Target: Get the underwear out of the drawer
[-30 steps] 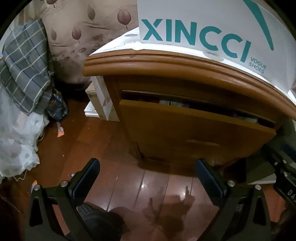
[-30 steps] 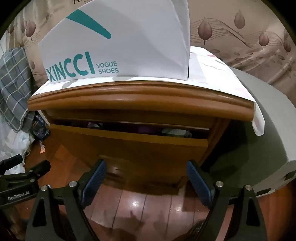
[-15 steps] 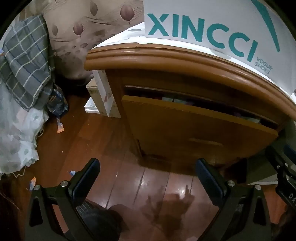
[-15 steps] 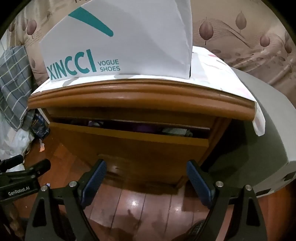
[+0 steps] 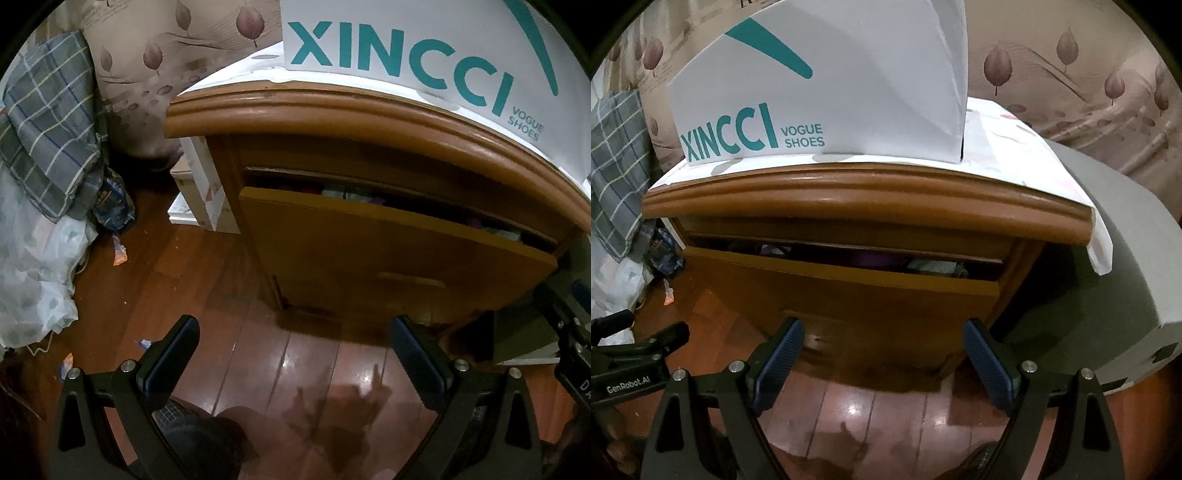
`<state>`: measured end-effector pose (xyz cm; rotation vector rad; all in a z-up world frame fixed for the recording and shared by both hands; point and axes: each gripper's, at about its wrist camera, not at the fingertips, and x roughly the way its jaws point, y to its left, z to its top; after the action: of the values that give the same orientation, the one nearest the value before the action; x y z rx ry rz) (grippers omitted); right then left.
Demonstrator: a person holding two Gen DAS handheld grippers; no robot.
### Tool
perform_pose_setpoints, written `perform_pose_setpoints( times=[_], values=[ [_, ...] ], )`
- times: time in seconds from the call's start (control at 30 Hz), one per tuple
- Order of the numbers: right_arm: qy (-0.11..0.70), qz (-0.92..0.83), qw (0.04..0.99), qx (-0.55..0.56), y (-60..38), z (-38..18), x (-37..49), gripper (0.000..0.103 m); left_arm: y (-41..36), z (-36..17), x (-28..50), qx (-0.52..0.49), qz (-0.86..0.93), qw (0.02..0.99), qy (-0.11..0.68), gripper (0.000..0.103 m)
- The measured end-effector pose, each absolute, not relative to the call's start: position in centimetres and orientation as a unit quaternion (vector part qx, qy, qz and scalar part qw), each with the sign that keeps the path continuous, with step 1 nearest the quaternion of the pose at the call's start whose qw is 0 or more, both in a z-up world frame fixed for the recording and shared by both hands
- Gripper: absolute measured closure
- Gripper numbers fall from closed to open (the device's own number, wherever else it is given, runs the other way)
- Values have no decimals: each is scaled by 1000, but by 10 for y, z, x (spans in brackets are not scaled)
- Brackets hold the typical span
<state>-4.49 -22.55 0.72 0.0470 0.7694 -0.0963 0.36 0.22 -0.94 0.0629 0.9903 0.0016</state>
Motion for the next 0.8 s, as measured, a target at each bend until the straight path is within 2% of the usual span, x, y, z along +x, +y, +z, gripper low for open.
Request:
perform_pose_setpoints(
  times=[0.8],
  values=[
    [377,-48,925,21,-223,7,-43,13,5,-9,7,25,2,877,479,1]
  ],
)
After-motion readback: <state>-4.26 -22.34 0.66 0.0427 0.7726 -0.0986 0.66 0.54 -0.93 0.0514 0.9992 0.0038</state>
